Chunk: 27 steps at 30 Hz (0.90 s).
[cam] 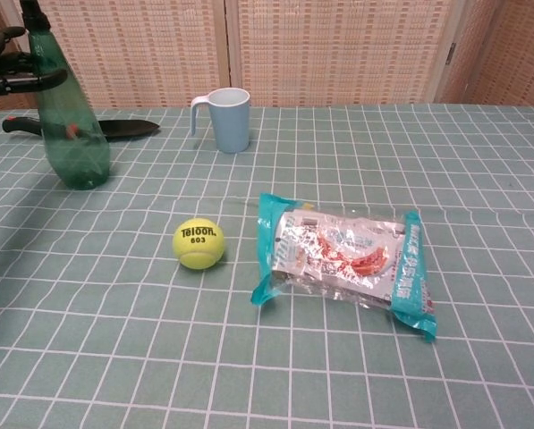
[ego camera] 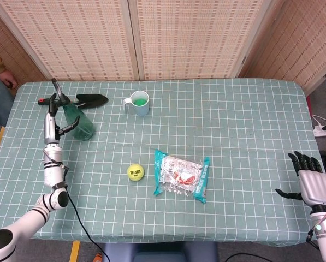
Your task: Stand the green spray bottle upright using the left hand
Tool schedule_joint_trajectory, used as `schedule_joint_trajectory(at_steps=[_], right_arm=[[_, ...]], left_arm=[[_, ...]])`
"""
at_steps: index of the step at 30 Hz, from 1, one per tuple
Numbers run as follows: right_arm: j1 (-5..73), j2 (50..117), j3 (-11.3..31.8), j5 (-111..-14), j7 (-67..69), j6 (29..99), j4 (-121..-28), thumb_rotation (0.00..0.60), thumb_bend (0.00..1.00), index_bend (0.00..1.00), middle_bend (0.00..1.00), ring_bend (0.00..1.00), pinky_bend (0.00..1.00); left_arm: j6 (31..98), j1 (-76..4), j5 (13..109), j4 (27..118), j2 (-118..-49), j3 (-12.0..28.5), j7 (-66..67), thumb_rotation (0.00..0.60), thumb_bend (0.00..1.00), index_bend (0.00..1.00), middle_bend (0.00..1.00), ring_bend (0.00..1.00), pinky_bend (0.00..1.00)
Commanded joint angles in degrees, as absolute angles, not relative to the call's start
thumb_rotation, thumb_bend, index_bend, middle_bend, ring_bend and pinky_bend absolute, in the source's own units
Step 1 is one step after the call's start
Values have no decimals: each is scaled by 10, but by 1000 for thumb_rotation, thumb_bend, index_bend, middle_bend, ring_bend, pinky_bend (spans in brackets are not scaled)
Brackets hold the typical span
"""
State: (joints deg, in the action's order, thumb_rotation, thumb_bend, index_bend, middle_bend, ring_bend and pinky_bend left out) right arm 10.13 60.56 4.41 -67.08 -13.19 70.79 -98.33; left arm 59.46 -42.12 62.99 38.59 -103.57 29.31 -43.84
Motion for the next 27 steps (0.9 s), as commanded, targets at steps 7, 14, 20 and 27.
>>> schedule_joint_trajectory(at_steps=[7, 14, 20, 27], right_arm=[[102, 604, 43, -679, -120, 706, -983, 600, 0, 0, 0, 0, 0], [104, 600, 40, -700, -95, 701, -983, 600, 0, 2, 0, 0, 0], [104, 593, 35, -731, -57, 698, -982, 600, 0, 7, 0, 0, 0], [105, 576, 23, -785, 16, 693, -980, 600, 0, 8, 0, 0, 0]], left_arm=[[609, -405, 638, 416, -1011, 288, -440, 600, 144, 0, 0, 0, 17], [609, -385, 629, 457, -979, 285, -407, 600, 143, 0, 0, 0, 10], [588, -364, 598, 477, -954, 283, -350, 600, 141, 0, 0, 0, 7], [614, -319, 553, 552, -893, 292, -255, 600, 221, 0, 0, 0, 14]])
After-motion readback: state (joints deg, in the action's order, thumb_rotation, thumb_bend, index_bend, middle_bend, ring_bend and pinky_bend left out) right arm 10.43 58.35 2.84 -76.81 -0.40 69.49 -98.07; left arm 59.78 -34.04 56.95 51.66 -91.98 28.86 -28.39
